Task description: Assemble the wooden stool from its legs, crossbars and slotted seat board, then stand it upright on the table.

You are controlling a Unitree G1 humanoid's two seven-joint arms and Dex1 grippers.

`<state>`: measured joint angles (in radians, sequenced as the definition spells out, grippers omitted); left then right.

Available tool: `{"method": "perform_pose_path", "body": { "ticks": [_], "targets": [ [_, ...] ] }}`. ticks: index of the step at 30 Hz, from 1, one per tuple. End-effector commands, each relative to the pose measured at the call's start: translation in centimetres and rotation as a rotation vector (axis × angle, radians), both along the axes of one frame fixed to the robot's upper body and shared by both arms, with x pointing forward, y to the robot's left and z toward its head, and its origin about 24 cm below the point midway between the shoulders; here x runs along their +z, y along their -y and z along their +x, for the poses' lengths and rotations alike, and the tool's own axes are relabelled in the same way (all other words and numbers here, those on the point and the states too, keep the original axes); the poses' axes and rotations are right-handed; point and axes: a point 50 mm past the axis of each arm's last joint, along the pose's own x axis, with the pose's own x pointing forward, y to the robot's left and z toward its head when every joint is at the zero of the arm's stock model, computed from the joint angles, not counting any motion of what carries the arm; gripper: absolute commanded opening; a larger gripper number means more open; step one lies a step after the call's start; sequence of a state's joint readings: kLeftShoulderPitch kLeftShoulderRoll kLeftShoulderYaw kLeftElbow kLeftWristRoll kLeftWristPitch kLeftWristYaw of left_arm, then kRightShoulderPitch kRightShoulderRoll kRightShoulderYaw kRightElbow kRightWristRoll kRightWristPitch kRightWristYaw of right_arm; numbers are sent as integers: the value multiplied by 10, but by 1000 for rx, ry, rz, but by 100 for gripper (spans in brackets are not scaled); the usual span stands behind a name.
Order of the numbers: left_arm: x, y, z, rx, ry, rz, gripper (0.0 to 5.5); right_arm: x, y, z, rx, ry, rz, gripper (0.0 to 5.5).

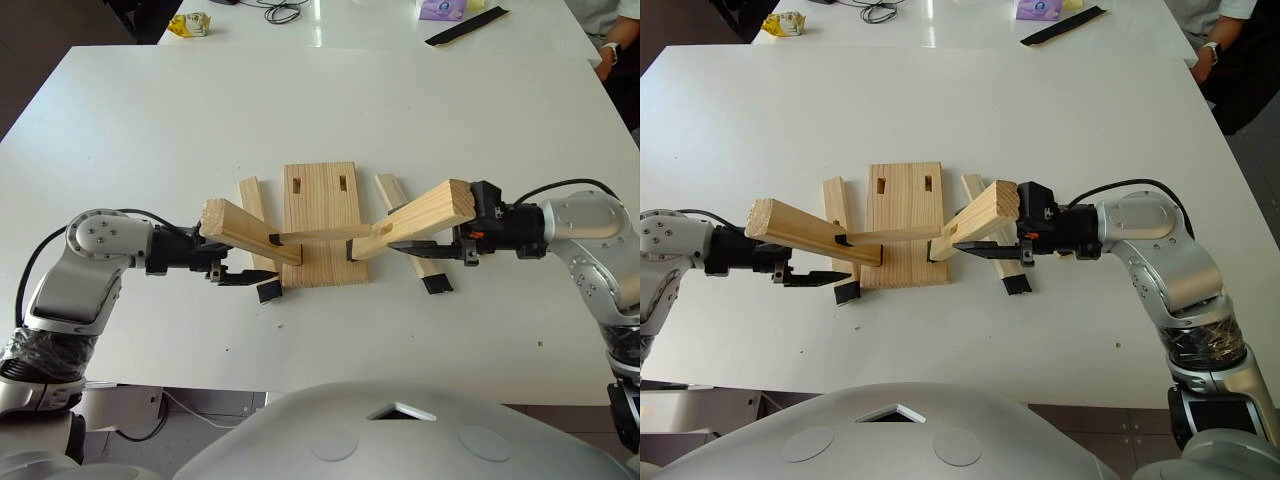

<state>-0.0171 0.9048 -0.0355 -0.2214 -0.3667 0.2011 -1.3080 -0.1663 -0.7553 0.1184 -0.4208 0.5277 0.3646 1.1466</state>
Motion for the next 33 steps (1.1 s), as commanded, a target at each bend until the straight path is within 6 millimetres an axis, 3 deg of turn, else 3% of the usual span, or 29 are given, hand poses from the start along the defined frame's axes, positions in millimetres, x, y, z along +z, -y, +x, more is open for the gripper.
{"method": "perform_pose_path", "body": {
  "ticks": [1,17,33],
  "targets": [
    [-1,2,0,-7,-1,4,363,-2,1,3,11,-3,-46,204],
    [-4,4,-4,0,-5,-7,363,8,0,9,40,6,-57,204],
    [0,10,-3,-13,4,-18,363,-1,-16,6,121,-31,-84,204]
  ]
}}
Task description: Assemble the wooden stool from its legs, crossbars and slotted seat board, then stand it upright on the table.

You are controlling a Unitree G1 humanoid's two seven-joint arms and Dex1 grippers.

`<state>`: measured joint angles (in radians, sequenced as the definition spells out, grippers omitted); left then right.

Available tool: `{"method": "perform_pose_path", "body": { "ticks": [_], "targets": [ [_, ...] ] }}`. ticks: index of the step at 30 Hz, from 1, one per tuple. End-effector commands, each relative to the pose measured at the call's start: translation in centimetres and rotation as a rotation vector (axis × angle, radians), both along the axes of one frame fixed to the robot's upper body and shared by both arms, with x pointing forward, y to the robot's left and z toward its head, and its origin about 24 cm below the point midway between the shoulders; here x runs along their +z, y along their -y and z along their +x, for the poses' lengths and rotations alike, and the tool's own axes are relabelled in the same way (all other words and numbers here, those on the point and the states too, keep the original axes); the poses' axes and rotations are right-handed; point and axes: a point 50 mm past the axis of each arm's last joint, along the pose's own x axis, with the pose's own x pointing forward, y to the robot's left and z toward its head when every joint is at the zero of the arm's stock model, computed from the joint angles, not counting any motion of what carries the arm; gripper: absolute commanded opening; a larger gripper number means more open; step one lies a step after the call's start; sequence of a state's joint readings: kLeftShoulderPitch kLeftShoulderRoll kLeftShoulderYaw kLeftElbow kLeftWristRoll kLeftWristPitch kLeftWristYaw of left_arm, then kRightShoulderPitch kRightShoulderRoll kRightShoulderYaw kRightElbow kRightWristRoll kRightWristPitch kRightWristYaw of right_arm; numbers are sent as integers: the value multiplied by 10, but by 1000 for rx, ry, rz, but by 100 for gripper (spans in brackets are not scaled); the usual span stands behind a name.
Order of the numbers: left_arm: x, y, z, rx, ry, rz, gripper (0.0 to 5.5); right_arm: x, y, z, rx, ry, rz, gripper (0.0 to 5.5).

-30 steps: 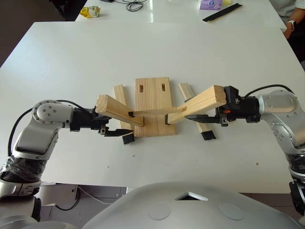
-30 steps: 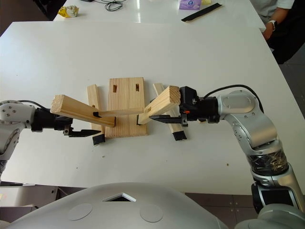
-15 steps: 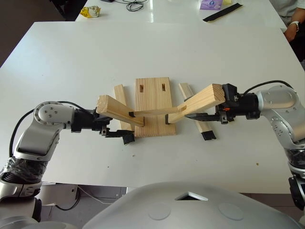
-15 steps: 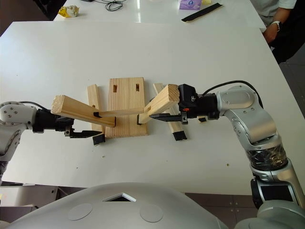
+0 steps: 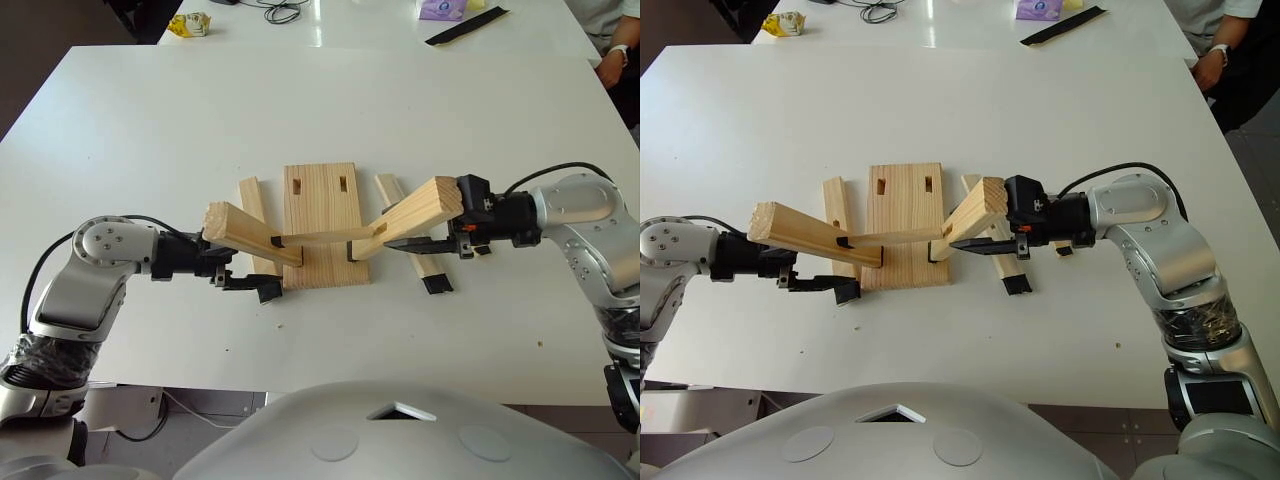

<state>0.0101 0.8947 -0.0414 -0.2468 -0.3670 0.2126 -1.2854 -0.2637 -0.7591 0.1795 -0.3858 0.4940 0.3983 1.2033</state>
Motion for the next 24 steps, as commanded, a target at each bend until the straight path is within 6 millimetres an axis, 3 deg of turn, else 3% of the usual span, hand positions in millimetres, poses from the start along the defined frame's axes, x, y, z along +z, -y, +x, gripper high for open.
{"method": "perform_pose_path", "body": {
  "ticks": [1,16,24],
  "targets": [
    [4,6,2,-22,18,-8,363,-5,-8,-1,45,-30,-23,204],
    [3,6,6,-20,17,-8,363,-40,-8,2,20,-149,-36,204],
    [2,8,4,-17,16,-11,363,-20,-16,2,64,-120,-10,204]
  ]
}}
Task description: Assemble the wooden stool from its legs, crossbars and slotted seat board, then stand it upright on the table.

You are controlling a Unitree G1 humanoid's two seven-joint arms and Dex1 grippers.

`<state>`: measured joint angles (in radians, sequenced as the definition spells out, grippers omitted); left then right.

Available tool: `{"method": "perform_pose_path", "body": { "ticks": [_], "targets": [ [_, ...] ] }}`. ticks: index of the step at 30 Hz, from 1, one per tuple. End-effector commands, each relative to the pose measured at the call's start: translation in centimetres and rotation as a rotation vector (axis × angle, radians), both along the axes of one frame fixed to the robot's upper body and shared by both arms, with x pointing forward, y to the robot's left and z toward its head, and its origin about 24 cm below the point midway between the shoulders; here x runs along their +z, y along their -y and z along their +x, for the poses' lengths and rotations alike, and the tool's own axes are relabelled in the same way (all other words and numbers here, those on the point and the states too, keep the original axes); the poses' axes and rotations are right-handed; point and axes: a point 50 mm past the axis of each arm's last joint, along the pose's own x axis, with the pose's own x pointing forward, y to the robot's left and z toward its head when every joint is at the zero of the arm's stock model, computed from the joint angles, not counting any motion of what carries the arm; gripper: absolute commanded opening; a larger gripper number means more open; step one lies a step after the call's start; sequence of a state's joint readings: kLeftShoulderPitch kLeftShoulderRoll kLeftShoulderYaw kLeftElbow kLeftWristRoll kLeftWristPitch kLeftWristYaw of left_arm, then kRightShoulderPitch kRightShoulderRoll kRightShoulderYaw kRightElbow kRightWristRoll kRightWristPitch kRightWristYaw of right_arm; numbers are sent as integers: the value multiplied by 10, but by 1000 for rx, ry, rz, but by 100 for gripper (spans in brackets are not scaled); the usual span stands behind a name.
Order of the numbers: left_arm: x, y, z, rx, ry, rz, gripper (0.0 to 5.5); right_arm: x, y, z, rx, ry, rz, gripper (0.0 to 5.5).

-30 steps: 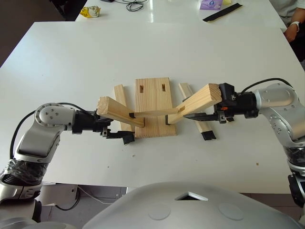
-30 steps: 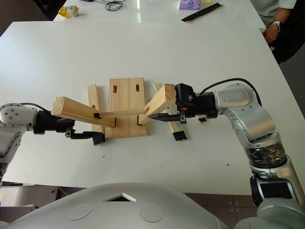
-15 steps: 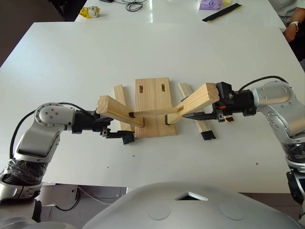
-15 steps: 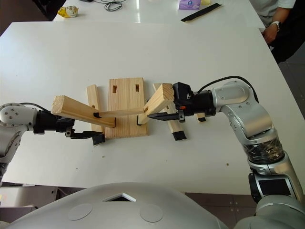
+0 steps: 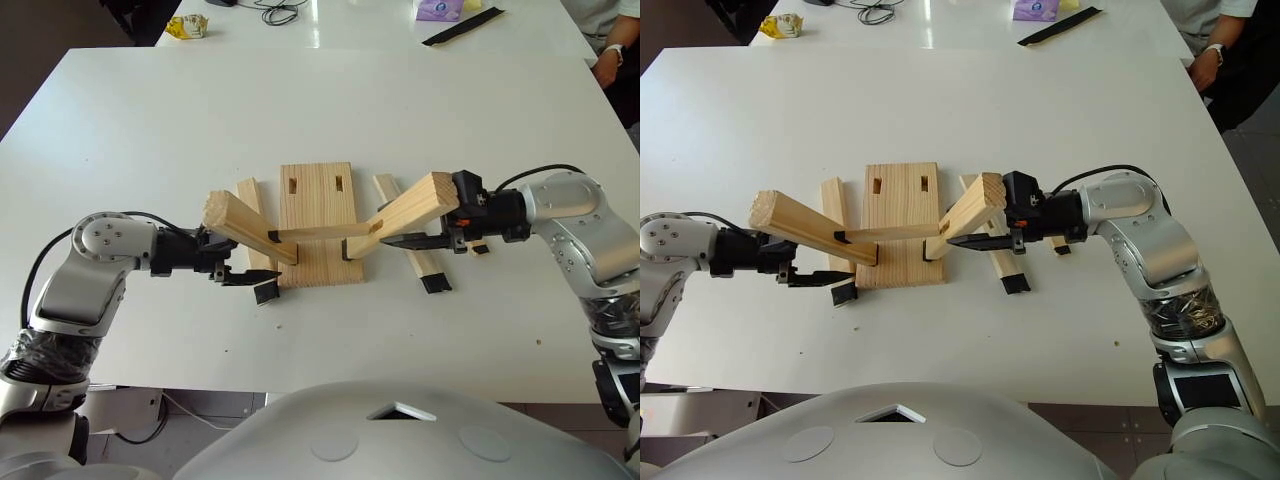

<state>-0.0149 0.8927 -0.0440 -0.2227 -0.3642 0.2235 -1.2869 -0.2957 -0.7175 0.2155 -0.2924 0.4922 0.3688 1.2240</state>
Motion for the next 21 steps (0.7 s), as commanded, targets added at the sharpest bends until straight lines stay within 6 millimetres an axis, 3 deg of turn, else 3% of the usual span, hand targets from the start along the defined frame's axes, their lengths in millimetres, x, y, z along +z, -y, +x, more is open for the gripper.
{"method": "perform_pose_path", "body": {
  "ticks": [1,12,21],
  "targets": [
    [1,10,-2,-30,17,-15,363,-8,-13,-8,64,-72,-43,204],
    [-2,13,-7,-3,20,-27,363,8,-12,-11,121,-75,-108,204],
    [-4,15,-9,5,19,-36,363,-5,-13,-4,101,-95,-172,204]
  ]
}}
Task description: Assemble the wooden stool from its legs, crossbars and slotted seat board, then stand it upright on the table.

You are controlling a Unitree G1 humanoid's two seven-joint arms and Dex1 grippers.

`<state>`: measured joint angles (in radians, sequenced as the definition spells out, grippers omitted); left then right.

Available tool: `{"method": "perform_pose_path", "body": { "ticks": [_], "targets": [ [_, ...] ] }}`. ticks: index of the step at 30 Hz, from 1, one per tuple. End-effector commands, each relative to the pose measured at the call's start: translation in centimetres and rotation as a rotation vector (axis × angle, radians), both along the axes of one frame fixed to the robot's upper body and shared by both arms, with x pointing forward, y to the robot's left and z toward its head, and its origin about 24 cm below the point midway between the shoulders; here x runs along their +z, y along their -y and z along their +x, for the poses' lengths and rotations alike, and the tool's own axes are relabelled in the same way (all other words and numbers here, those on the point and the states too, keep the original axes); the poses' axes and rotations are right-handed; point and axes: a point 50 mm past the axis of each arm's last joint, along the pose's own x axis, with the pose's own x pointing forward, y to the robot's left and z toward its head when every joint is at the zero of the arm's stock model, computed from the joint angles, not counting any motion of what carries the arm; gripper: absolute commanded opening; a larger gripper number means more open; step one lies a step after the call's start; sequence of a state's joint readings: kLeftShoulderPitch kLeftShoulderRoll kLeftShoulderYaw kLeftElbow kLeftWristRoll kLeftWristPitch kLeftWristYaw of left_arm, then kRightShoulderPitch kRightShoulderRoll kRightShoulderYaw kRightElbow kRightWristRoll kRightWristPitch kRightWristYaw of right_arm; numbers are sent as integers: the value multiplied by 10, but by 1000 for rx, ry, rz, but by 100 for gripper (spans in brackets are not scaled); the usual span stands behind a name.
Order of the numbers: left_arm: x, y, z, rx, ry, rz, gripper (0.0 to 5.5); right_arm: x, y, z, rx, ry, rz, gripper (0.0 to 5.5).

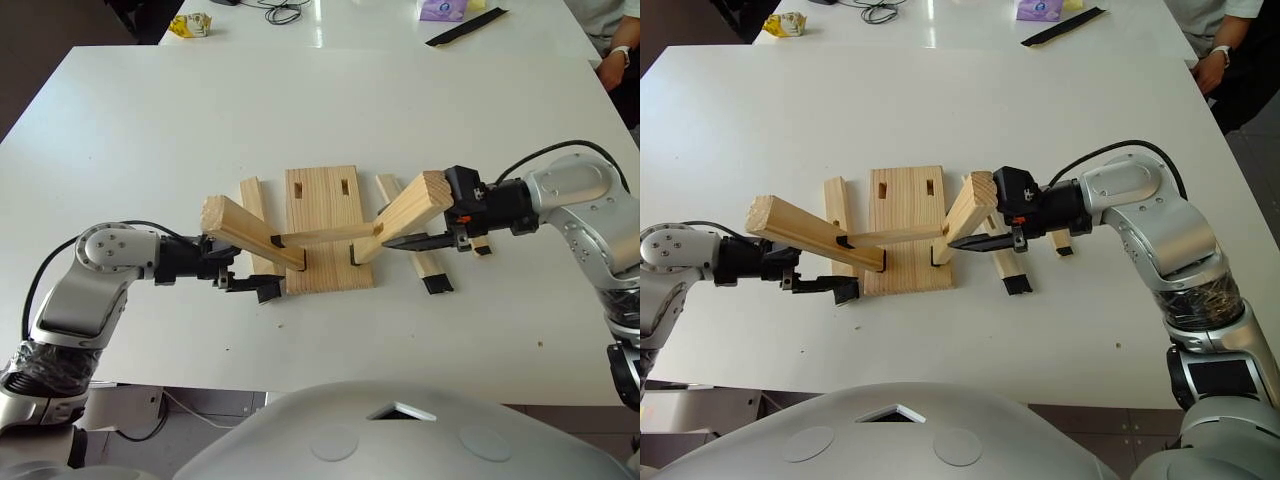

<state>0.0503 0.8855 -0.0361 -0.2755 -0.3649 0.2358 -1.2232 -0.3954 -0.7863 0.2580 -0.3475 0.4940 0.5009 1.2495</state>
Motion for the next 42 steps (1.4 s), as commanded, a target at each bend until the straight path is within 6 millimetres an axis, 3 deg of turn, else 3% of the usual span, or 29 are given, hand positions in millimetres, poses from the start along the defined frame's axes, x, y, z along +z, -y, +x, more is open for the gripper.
{"method": "perform_pose_path", "body": {
  "ticks": [1,13,21,26,34,42],
  "targets": [
    [2,12,0,-40,22,-29,363,-24,-9,-5,43,-89,-55,204],
    [5,14,2,-56,28,-33,363,-44,-22,-6,29,-140,-43,204],
    [5,21,1,-69,37,-44,363,-58,-40,-6,123,-116,-175,204],
    [4,23,-2,-70,33,-46,363,-48,-51,-7,147,-169,-165,204],
    [-1,27,-5,-76,29,-48,363,-69,-44,-10,96,-192,-251,204],
    [-3,34,-3,-90,30,-56,363,-77,-41,-12,72,-215,-253,204]
  ]
}}
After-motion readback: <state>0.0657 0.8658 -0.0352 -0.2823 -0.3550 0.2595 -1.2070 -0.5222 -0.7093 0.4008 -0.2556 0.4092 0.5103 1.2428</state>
